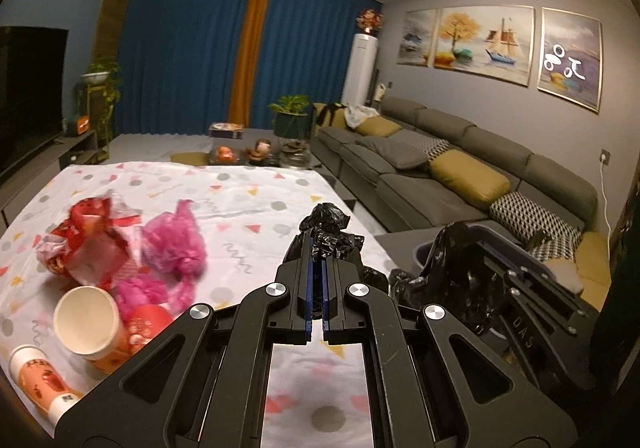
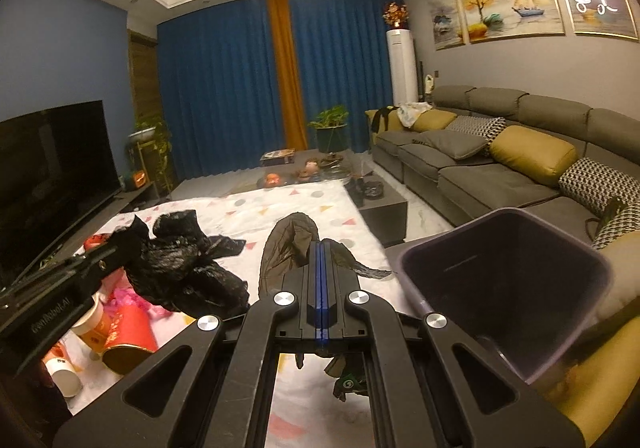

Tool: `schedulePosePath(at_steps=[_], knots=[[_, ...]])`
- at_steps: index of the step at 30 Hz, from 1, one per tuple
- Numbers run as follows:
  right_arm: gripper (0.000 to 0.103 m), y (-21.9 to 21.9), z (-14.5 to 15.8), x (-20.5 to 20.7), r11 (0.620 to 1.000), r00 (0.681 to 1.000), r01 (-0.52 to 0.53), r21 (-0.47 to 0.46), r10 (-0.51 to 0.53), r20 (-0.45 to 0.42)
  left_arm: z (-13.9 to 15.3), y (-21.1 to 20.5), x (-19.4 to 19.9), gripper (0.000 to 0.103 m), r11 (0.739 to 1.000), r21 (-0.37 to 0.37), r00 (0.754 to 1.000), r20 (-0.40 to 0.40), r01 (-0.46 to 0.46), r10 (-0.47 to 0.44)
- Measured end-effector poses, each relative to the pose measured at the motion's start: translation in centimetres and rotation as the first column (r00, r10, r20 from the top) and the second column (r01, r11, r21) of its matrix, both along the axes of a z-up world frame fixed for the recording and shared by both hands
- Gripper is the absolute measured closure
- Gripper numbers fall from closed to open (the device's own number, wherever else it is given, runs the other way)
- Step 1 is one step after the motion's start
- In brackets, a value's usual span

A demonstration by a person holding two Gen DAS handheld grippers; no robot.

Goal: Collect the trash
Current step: 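Carry both bags in both grippers over the gray bin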

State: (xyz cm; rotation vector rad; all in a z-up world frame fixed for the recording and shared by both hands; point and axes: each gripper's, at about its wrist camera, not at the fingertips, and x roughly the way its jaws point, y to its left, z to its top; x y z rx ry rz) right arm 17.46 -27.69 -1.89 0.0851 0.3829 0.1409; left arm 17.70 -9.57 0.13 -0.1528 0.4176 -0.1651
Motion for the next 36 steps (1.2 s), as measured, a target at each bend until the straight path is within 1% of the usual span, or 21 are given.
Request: schedulePosePath(at_steps=[7, 13, 17, 19, 24, 26, 30, 34, 36], knots=[[0.102, -3.8, 0.8, 0.0, 0.997, 0.996, 0.082, 0.006, -0.083, 0.023, 0.2, -3.6, 1.8, 0.101, 0.997, 0.021, 0.997, -0.002, 0.078, -0.078], [0.102, -7.5, 1.7, -0.3, 0.982, 0.981, 0.186, 0.004, -0.186, 0.056, 0.7, -7.6, 3.4, 0.101, 0.985, 0.027, 0.986, 0.01, 0.168, -0.168], [0.102, -9.8, 1.1, -0.2, 0.969, 0.968, 0.246, 0.013, -0.247, 0.044, 0.8, -10.9, 4.8, 0.101, 0.969, 0.012, 0.969, 0.011, 0.245, -0.245], [0.102, -10.8, 0.5, -0.1, 0.962, 0.962, 0.271, 0.018, -0.271, 0.024, 0.6, -12.3, 5.4, 0.101, 0.962, 0.007, 0.962, 0.014, 0.273, -0.273], [0.102, -12.2, -1.0, -0.1, 0.953, 0.953, 0.304, 0.005, -0.304, -0.016, -0.6, -15.3, 6.5, 0.101, 0.941, -0.009, 0.941, 0.017, 0.339, -0.338], [0.102, -12.6, -1.5, -0.1, 0.95, 0.95, 0.312, 0.005, -0.312, -0.027, -1.3, -16.4, 6.7, 0.101, 0.93, 0.001, 0.93, 0.018, 0.367, -0.367], [0.102, -12.9, -2.2, 0.1, 0.949, 0.948, 0.315, 0.003, -0.315, -0.043, -2.5, -17.5, 7.3, 0.101, 0.906, -0.018, 0.906, 0.002, 0.423, -0.423], [0.102, -13.0, -2.6, 0.2, 0.949, 0.947, 0.317, 0.002, -0.316, -0.055, -3.9, -18.3, 8.1, 0.1, 0.887, -0.027, 0.886, -0.036, 0.461, -0.462], [0.102, -13.1, -2.6, 0.5, 0.948, 0.946, 0.319, 0.005, -0.318, -0.063, -4.4, -18.4, 8.3, 0.1, 0.883, -0.027, 0.881, -0.053, 0.469, -0.47]])
